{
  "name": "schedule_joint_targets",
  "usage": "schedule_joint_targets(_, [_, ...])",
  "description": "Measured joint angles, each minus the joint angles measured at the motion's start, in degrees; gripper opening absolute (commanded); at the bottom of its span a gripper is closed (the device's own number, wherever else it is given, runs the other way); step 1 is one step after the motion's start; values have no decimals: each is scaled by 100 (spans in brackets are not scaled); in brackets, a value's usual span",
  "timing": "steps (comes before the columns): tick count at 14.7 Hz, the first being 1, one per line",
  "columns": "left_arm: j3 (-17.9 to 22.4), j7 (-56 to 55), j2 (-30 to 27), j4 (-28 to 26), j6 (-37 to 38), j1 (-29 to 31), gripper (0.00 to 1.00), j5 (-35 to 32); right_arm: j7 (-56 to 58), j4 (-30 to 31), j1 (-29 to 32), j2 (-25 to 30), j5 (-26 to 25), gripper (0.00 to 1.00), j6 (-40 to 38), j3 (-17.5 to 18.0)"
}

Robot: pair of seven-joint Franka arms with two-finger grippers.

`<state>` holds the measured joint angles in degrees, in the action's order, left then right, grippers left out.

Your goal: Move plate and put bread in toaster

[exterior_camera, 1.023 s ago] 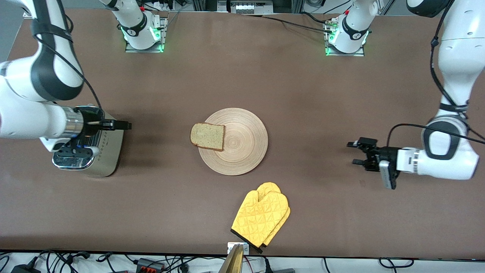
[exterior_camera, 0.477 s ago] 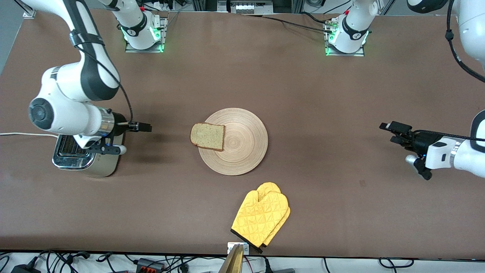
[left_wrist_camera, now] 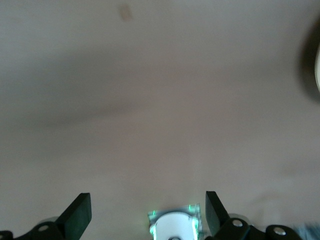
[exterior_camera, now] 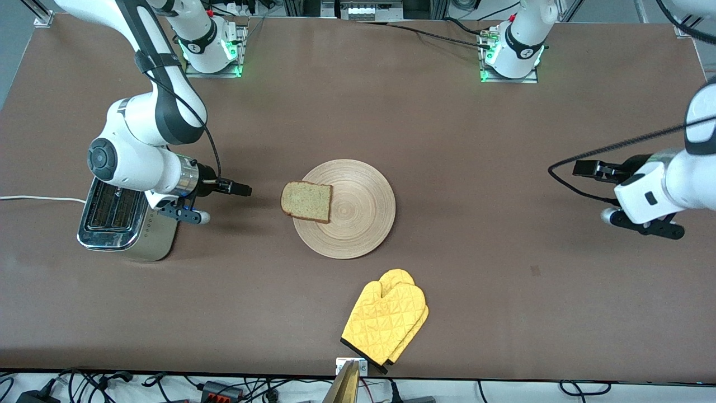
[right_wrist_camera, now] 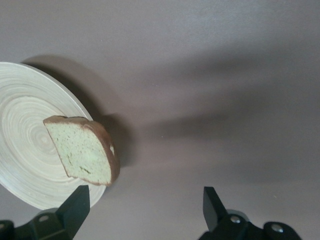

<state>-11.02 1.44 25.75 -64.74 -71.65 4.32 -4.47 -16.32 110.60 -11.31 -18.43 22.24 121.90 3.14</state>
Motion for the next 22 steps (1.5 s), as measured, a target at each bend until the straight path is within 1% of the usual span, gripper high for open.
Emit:
schedule_joint_targets(1, [143, -214, -273, -336, -482, -94, 100, -6, -1, 74, -79, -5, 47, 100, 206, 2])
schedule_joint_targets(2, [375, -335, -596, -785, -1084, -227, 100, 1, -7, 174, -184, -11, 161, 100, 470, 4])
schedule_joint_targets(3, [608, -361, -945, -1299, -1705, -334, 100, 55, -12, 296, -299, -23, 310, 100, 761, 5])
schedule_joint_targets(4, [760, -361, -1284, -1818, -2209, -368, 100, 148, -13, 403, -403, -46, 434, 100, 1022, 7])
schedule_joint_targets(6, [907, -364, -1861, -2667, -2776, -364, 100, 253, -28, 504, -558, -118, 509, 100, 1360, 8])
schedule_joint_targets(8, [936, -370, -2242, -3156, -2946, -365, 100, 273, -21, 510, -604, -209, 571, 100, 1525, 9])
schedule_joint_targets(11, [936, -421, -2591, -3512, -2969, -368, 100, 274, 388, 511, -608, -305, 1002, 100, 1631, 34])
schedule_joint_targets(12, [936, -426, -2696, -3619, -2955, -368, 100, 274, 673, 514, -607, -354, 1233, 100, 1636, 35])
schedule_joint_targets(14, [934, -426, -2810, -3728, -2935, -368, 100, 279, 1284, 520, -609, -494, 1909, 100, 1651, 36])
schedule_joint_targets(15, [926, -426, -2829, -3727, -2939, -371, 100, 284, 1515, 520, -618, -563, 2116, 100, 1672, 40])
schedule_joint_targets(18, [864, -435, -2870, -3700, -2945, -430, 100, 287, 1898, 534, -677, -690, 2228, 100, 1751, 47])
schedule_joint_targets(22, [855, -438, -2896, -3696, -2945, -445, 100, 287, 2197, 726, -804, -796, 2236, 100, 2172, 58])
